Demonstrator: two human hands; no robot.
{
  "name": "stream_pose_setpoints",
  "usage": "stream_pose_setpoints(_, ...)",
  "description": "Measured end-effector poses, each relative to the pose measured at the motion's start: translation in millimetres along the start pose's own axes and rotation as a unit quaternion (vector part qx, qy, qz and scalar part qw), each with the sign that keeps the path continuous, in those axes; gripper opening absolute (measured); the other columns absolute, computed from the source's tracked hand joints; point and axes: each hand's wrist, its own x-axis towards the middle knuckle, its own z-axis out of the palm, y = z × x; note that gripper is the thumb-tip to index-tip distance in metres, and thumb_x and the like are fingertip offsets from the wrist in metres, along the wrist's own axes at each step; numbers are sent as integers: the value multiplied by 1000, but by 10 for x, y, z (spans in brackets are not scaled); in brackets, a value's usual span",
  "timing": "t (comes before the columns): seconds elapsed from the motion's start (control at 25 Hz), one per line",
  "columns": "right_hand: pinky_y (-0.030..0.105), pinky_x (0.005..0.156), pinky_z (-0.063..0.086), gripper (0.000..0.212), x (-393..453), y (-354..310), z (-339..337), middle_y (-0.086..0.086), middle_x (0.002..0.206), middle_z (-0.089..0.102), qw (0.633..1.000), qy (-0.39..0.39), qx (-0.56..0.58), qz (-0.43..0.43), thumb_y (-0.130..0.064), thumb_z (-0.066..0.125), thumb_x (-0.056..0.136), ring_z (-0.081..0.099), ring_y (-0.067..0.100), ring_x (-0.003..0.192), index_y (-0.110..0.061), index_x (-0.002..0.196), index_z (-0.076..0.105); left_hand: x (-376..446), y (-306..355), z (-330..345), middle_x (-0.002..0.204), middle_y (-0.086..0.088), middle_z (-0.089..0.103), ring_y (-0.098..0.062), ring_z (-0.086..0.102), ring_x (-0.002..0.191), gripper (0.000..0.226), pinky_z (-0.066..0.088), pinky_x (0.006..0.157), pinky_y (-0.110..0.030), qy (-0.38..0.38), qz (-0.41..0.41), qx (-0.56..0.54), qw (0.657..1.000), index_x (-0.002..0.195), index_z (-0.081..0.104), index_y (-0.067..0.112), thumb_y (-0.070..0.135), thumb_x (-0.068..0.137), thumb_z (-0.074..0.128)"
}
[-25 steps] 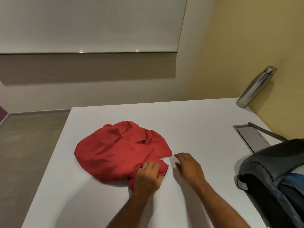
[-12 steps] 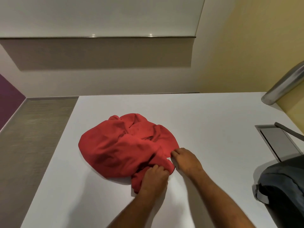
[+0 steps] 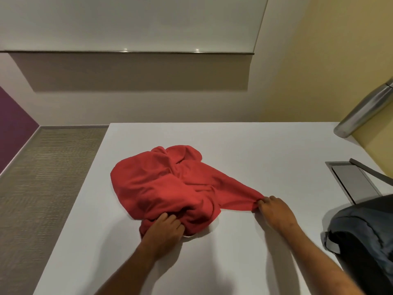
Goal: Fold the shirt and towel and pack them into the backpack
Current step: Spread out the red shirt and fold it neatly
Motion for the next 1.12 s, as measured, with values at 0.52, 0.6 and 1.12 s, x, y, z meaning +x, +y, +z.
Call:
stream_pose_setpoints(0.52,32,67,47,19,-1079,425,-49,-1,95,69,982,-110,-109,105,-15,52,91,65,20,86,-20,99,68,-1542,-771,-267,60,-2,60,-26,57,56,37,45,54,-36,-106,-165,-4,981,60,63,18,18,39,94)
stream_pose_setpoints(0.6,36,54,51,7,-1191,398,52,0,74,68,982,-116,-84,121,-14,68,77,64,23,65,-20,80,70,-1760,-760,-260,60,-2,60,-26,58,56,40,43,55,-34,-120,-189,-16,974,61,63,18,17,36,94)
stream_pose_setpoints(1.12,29,34,41,30,-1457,-55,225,-5,65,64,1000,-10,-5,27,-23,91,54,58,17,46,-21,73,69,-2051,-399,-394,76,11,55,-14,54,59,41,32,51,-26,-138,-162,-160,964,87,58,30,57,57,66)
